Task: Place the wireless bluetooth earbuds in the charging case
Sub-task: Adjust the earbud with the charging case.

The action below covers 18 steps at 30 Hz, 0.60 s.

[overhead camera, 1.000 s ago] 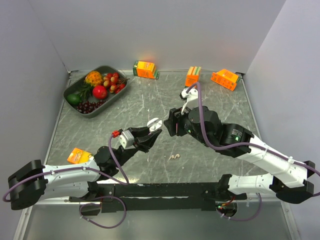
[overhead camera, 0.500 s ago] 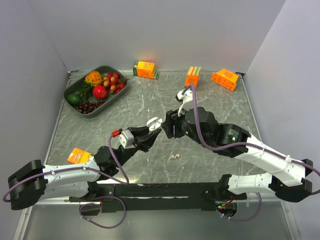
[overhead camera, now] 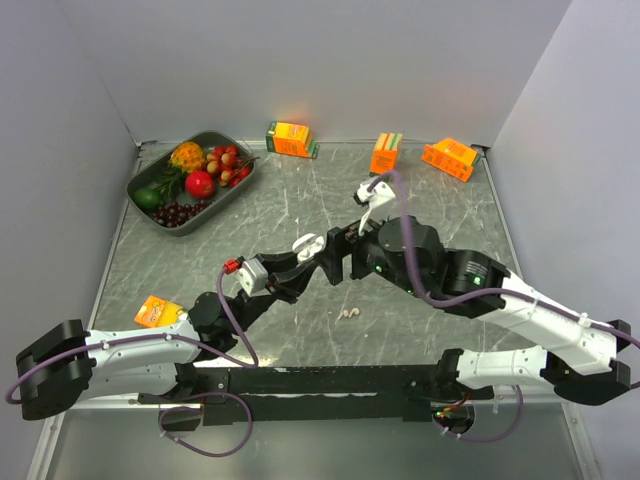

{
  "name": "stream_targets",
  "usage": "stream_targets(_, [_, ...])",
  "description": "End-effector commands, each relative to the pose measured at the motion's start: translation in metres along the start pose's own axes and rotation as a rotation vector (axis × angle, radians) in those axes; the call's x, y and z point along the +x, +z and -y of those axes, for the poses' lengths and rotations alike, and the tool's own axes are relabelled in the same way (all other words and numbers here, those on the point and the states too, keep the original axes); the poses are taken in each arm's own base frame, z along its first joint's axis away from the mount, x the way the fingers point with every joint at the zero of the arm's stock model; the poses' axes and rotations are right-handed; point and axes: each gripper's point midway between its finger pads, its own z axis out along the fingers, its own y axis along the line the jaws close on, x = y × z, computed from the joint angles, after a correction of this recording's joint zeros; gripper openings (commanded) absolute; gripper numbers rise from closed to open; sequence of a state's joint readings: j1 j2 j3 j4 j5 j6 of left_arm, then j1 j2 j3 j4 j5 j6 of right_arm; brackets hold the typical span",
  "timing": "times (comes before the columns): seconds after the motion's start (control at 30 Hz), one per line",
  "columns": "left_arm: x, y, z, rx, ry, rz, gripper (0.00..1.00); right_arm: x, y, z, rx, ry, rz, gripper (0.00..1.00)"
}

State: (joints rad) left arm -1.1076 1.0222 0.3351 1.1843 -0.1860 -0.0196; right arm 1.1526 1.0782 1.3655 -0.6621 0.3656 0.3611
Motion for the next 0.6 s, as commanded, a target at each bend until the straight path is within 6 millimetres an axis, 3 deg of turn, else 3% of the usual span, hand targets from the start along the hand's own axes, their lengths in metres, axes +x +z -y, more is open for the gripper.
stream_targets(0.0, [-0.023, 0.007, -0.003, -0.025, -0.03, 0.063, 0.01, -0.045, -0.032, -0.021, -0.132, 0.029, 0.116, 0.99])
stream_targets(0.57, [-0.025, 0.009, 0.0, -0.015, -0.033, 0.059, 0.01, -0.028, -0.003, -0.037, -0.215, 0.122, 0.019, 0.99])
